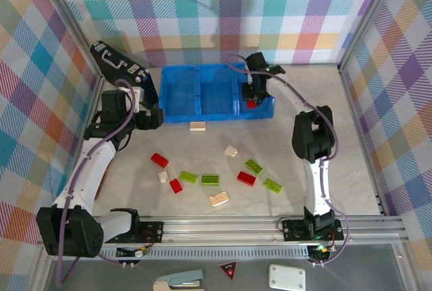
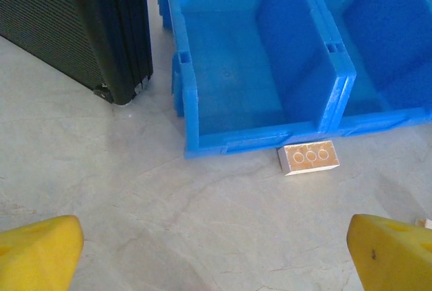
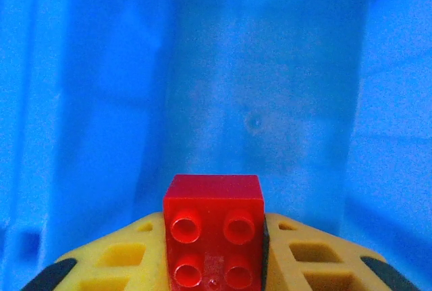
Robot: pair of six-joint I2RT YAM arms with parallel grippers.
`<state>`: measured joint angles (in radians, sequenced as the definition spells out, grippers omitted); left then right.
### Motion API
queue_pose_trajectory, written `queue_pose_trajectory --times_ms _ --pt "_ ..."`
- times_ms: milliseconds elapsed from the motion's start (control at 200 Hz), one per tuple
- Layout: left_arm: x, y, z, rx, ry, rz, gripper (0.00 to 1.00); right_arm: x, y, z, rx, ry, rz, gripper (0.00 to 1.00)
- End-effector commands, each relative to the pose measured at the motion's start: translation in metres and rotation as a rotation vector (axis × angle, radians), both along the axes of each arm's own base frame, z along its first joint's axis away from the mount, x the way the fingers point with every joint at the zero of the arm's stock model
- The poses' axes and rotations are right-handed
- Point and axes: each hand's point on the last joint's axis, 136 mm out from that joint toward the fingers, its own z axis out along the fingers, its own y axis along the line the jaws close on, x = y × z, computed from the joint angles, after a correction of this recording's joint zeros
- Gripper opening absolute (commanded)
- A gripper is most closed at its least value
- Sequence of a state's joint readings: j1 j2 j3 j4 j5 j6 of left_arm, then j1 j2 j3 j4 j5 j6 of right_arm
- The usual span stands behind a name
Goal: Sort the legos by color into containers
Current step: Move the container to the top-center of the table.
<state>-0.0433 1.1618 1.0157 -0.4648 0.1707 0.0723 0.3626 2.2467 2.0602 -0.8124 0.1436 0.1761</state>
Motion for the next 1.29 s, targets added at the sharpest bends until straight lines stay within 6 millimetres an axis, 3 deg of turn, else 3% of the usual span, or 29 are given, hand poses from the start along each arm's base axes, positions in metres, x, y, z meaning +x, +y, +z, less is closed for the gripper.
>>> queue_pose_trajectory --times_ms 0,325,785,865,995,1290 --pt "-0.002 0.002 0.002 0.005 -0.023 0.004 1.0 0.014 -0.015 0.0 -0.001 0.005 -0.105 0.28" --pt "-0.001 0.003 0.0 0.008 -0.018 0.008 1.0 0.034 -0.052 -0.005 -0.003 -0.01 -0.307 0.22" --pt "0.0 0.002 -0.003 0.004 -0.008 0.002 1.0 0.017 -0.105 -0.001 -0.084 0.0 -0.475 0.13" --pt "0.0 0.002 -0.004 0.003 -0.005 0.001 1.0 0.017 -0.099 -0.001 -0.061 0.003 -0.441 0.14" --pt "0.0 0.002 -0.004 0.003 -0.004 0.0 1.0 0.027 -0.069 -0.001 0.02 0.008 -0.227 0.23" --pt "0.001 0.002 -0.006 0.005 0.001 -0.001 1.0 0.035 -0.057 -0.019 -0.014 0.045 -0.045 0.27"
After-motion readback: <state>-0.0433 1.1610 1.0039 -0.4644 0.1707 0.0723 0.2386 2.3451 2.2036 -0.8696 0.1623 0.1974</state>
